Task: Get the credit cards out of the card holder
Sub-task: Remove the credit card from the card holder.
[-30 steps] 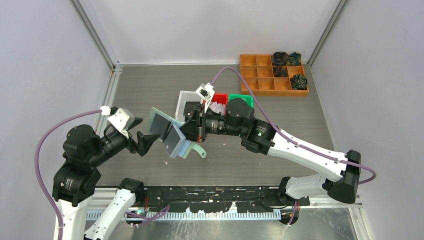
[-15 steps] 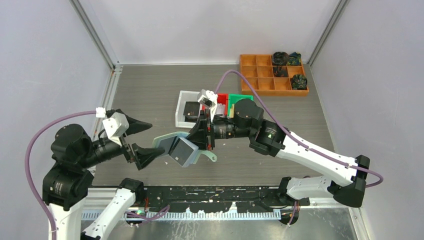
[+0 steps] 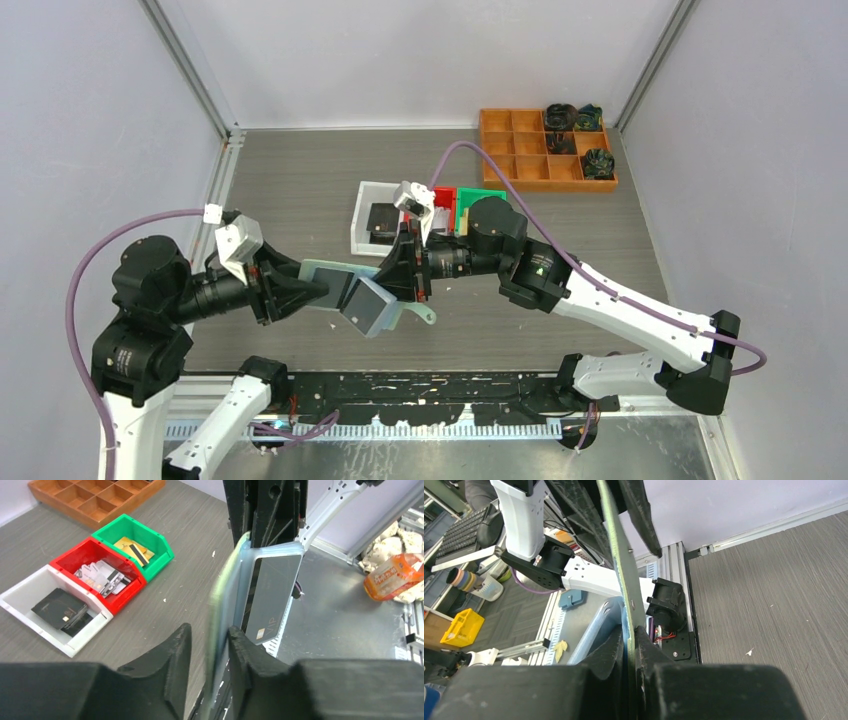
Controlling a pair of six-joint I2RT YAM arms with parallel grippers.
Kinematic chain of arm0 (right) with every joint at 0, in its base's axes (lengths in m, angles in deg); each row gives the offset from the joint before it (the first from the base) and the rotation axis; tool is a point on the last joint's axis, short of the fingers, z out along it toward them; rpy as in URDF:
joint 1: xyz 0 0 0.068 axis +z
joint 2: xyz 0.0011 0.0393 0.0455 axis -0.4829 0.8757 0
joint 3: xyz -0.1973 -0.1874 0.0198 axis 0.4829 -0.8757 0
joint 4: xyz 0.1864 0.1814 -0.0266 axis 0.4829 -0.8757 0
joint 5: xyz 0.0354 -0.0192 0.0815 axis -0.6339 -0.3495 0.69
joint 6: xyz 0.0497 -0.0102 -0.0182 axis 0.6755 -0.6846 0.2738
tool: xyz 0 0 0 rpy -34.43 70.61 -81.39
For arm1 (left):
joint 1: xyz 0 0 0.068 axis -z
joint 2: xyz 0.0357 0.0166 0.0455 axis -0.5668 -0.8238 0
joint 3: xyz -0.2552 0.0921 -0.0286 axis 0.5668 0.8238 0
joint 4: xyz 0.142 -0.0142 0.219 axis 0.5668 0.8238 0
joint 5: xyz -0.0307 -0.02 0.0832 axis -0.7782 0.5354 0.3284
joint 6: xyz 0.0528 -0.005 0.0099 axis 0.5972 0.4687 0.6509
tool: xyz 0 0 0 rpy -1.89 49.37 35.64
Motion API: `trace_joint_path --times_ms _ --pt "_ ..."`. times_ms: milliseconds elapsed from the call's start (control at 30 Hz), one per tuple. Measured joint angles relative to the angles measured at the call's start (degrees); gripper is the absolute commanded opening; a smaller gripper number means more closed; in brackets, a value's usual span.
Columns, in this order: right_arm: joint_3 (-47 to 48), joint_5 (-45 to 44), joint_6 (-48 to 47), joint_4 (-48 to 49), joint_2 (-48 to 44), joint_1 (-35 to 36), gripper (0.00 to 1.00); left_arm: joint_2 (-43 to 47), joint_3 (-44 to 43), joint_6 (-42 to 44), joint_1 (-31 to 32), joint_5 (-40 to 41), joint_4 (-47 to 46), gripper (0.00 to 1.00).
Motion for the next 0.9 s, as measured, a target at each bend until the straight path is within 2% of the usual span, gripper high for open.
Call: trace_joint_path --times_ms 67,133,233,367,467,567,700,800,900 --pt "0.0 -0.07 -0.15 0.2 0.0 0.0 0.12 -0.2 0.0 0.09 0.0 -0.52 0.24 0.1" --pt "-0.02 -0.44 -0.28 0.31 0.0 -0.04 0.37 -0.37 0.0 0.15 0.0 -0.92 0.72 0.01" --pt "-0.48 -0.98 -0.35 0.63 -0.11 -0.39 0.59 -0.76 -0.09 0.79 0.0 -1.14 2.43 0.0" --pt "-1.44 -2.05 -0.55 1.84 -0.94 -1.79 0.78 -3.02 -0.85 2.58 0.0 -0.37 6.34 0.0" --pt "-2.29 -3.15 0.28 1.38 -1.99 -5.29 0.83 -5.57 -2.34 4.74 0.0 1.16 9.44 0.0" --pt "-3.19 -5.09 2.21 0.48 -2.93 -12.09 0.86 -8.15 -3.89 6.97 0.0 3.41 12.74 0.0" --pt "-3.34 -9.31 3.87 -1.92 -3.91 -17.7 0.86 -11.32 -5.46 9.97 0.0 6.82 17.42 0.0" --pt "-3.34 -11.98 5.6 -3.17 -4.81 -18.34 0.81 -12.94 -6.05 11.04 0.0 8.72 19.5 0.0" --pt "-3.34 -12.66 8.79 -2.97 -5.79 -18.34 0.69 -13.33 -6.03 10.51 0.0 9.79 19.85 0.0"
